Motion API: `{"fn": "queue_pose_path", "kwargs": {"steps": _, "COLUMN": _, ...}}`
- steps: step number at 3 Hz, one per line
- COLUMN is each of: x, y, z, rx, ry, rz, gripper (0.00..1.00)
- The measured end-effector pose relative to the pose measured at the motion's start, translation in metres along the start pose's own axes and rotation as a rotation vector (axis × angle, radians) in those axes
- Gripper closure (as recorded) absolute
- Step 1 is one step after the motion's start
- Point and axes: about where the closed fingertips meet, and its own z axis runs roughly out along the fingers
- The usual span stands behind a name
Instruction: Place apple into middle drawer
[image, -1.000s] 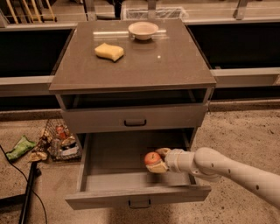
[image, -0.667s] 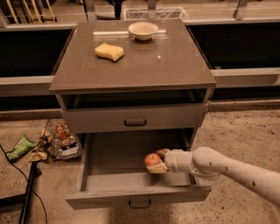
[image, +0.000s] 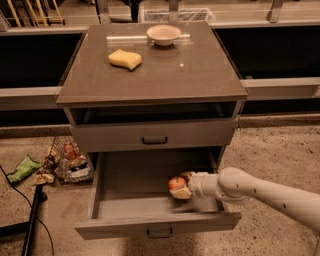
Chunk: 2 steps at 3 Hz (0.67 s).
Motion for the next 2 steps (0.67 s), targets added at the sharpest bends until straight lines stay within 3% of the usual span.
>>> {"fn": "queue_pose_path", "kwargs": {"steps": 2, "x": 0.0073, "y": -0.0007, "z": -0.0021, "rx": 0.016, "ry": 0.012, "rz": 0.01, "gripper": 0.0}}
